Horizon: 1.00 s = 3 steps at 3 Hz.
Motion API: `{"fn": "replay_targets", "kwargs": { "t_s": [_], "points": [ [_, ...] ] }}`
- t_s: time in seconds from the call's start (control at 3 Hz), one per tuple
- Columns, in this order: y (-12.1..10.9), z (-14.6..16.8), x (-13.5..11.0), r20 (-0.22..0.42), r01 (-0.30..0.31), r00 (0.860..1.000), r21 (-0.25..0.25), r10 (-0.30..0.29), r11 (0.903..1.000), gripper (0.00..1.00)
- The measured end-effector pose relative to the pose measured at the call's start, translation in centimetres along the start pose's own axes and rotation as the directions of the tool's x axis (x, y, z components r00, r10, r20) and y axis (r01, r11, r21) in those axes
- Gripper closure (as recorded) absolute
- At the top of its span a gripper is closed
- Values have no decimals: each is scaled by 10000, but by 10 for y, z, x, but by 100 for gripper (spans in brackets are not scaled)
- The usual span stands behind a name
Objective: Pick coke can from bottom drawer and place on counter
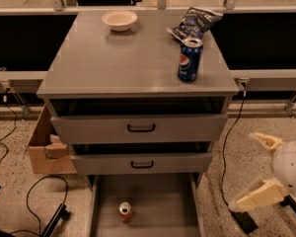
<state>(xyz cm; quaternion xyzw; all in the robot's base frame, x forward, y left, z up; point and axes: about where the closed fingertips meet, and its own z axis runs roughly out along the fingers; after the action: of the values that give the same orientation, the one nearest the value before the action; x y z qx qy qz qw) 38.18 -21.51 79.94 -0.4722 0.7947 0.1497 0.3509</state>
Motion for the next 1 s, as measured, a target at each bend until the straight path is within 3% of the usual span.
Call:
{"fn": "replay_targets", "kwargs": {
  "t_s": [0.33,0.67,1.0],
  "points": [
    [16,35,25,1491,-650,9864,-311,689,9974,0],
    [18,41,28,1866,-709,9794,-411,773,9966,0],
    [17,40,26,1857,-657,9800,-383,717,9971,0]
  ]
}}
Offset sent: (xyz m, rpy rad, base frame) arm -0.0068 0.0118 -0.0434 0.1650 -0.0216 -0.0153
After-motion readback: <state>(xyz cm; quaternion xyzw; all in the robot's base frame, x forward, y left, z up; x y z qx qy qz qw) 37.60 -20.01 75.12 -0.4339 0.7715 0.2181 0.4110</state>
